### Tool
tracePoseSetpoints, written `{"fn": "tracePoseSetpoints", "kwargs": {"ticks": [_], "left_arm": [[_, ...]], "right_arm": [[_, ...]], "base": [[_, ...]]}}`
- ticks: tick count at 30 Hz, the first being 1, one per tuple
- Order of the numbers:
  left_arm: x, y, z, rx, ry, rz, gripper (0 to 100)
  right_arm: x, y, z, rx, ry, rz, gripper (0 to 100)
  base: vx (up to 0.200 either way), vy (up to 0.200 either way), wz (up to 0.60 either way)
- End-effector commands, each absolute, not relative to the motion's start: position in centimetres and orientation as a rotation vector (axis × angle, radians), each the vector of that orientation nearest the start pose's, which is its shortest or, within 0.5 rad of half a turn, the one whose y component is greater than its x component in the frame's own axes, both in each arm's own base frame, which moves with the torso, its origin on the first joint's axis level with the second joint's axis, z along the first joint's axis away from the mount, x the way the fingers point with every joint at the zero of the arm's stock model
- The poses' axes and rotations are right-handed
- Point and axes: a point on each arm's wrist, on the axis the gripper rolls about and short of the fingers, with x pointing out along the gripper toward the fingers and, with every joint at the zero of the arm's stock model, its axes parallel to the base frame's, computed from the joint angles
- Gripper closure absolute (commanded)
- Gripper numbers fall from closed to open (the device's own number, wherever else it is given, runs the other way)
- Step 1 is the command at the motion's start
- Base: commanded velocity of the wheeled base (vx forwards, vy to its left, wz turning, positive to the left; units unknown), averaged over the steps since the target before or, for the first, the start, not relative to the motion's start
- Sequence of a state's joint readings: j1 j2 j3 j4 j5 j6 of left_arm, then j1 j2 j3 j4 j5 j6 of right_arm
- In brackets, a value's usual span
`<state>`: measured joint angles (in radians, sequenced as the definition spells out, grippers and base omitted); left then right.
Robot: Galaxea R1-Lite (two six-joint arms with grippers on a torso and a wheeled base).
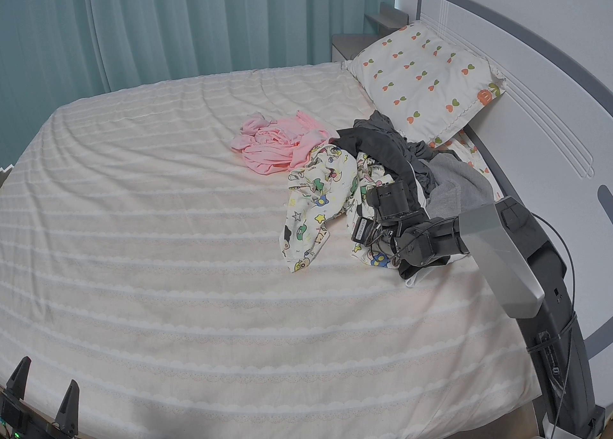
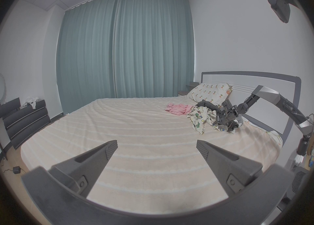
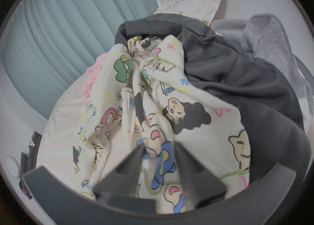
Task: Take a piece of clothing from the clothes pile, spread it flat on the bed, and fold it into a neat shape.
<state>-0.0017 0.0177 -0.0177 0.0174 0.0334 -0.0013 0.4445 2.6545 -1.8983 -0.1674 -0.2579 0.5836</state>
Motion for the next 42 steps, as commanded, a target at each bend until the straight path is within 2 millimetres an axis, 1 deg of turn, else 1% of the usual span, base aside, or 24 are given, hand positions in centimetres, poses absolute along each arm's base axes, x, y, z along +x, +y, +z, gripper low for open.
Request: {"fn": "tracePoseSetpoints", "kwargs": {"ticks": [1, 4, 7, 8, 10, 11, 12, 15, 16, 17, 21, 22, 23, 24, 25, 26, 29, 30, 32, 33, 35, 38, 39, 42], "left_arm": [[-2.3, 0.1, 7.5, -0.001, 0.011, 0.032, 0], [-2.3, 0.1, 7.5, -0.001, 0.011, 0.032, 0], [-2.3, 0.1, 7.5, -0.001, 0.011, 0.032, 0], [-2.3, 0.1, 7.5, -0.001, 0.011, 0.032, 0], [-2.3, 0.1, 7.5, -0.001, 0.011, 0.032, 0], [-2.3, 0.1, 7.5, -0.001, 0.012, 0.032, 0], [-2.3, 0.1, 7.5, -0.001, 0.011, 0.032, 0], [-2.3, 0.1, 7.5, -0.001, 0.011, 0.032, 0], [-2.3, 0.1, 7.5, -0.001, 0.011, 0.032, 0], [-2.3, 0.1, 7.5, -0.001, 0.011, 0.032, 0], [-2.3, 0.1, 7.5, -0.001, 0.011, 0.032, 0], [-2.3, 0.1, 7.5, -0.001, 0.011, 0.032, 0], [-2.3, 0.1, 7.5, -0.001, 0.012, 0.032, 0], [-2.3, 0.1, 7.5, -0.001, 0.011, 0.032, 0], [-2.3, 0.1, 7.5, -0.001, 0.011, 0.032, 0], [-2.3, 0.1, 7.5, -0.001, 0.011, 0.032, 0], [-2.3, 0.1, 7.5, -0.001, 0.011, 0.032, 0], [-2.3, 0.1, 7.5, -0.001, 0.012, 0.032, 0], [-2.3, 0.1, 7.5, 0.002, 0.012, 0.032, 0], [-2.3, 0.1, 7.5, 0.002, 0.012, 0.032, 0], [-2.3, 0.1, 7.5, -0.001, 0.012, 0.032, 0], [-2.3, 0.1, 7.5, -0.001, 0.011, 0.026, 0], [-2.3, 0.0, 7.5, -0.001, 0.011, 0.018, 0], [-2.3, 0.0, 7.6, 0.008, 0.012, 0.017, 0]], "right_arm": [[47.9, 22.3, 1.7, 0.366, 0.59, 0.015, 100], [47.5, 22.3, 2.1, 0.371, 0.596, 0.016, 100], [46.1, 22.1, 3.5, 0.381, 0.613, 0.024, 100], [46.0, 22.0, 3.6, 0.382, 0.615, 0.023, 100], [44.0, 22.2, 4.9, 0.404, 0.644, 0.044, 100], [42.7, 22.2, 5.9, 0.426, 0.655, 0.068, 100], [41.9, 22.2, 6.4, 0.439, 0.661, 0.085, 100], [38.5, 21.5, 8.0, 0.471, 0.681, 0.161, 100], [38.4, 21.4, 8.0, 0.469, 0.683, 0.162, 100], [36.3, 20.8, 8.2, 0.463, 0.697, 0.196, 100], [31.7, 19.5, 8.5, 0.459, 0.704, 0.242, 100], [31.5, 19.4, 8.5, 0.459, 0.703, 0.244, 100], [29.2, 19.0, 8.5, 0.455, 0.706, 0.279, 100], [27.7, 18.8, 8.7, 0.454, 0.705, 0.31, 100], [27.0, 18.7, 8.7, 0.454, 0.705, 0.323, 100], [25.7, 18.4, 8.8, 0.453, 0.704, 0.347, 100], [23.0, 18.0, 9.0, 0.443, 0.697, 0.397, 100], [21.6, 17.8, 9.3, 0.435, 0.685, 0.43, 100], [20.2, 17.5, 10.0, 0.425, 0.662, 0.47, 100], [20.1, 17.5, 10.1, 0.425, 0.658, 0.474, 100], [18.0, 16.9, 11.7, 0.418, 0.607, 0.543, 100], [16.3, 16.4, 13.5, 0.436, 0.55, 0.599, 100], [15.7, 16.1, 14.5, 0.444, 0.518, 0.625, 100], [14.6, 15.2, 16.5, 0.452, 0.439, 0.665, 100]], "base": [[0.0, 0.0, 0.0], [0.0, 0.0, 0.0], [0.0, 0.0, 0.0], [0.0, 0.0, 0.0], [0.0, 0.0, 0.0], [0.0, 0.0, 0.0], [0.0, 0.0, 0.0], [0.0, 0.0, 0.0], [0.0, 0.0, 0.0], [0.0, 0.0, 0.0], [0.0, 0.0, 0.0], [0.0, 0.0, 0.0], [0.0, 0.0, 0.0], [0.0, 0.0, 0.0], [0.0, 0.0, 0.0], [0.0, 0.0, 0.0], [0.0, 0.0, 0.0], [0.0, 0.0, 0.0], [0.0, 0.0, 0.0], [0.0, 0.0, 0.0], [0.0, 0.0, 0.0], [0.0, 0.0, 0.0], [0.0, 0.0, 0.0], [0.0, 0.0, 0.0]]}}
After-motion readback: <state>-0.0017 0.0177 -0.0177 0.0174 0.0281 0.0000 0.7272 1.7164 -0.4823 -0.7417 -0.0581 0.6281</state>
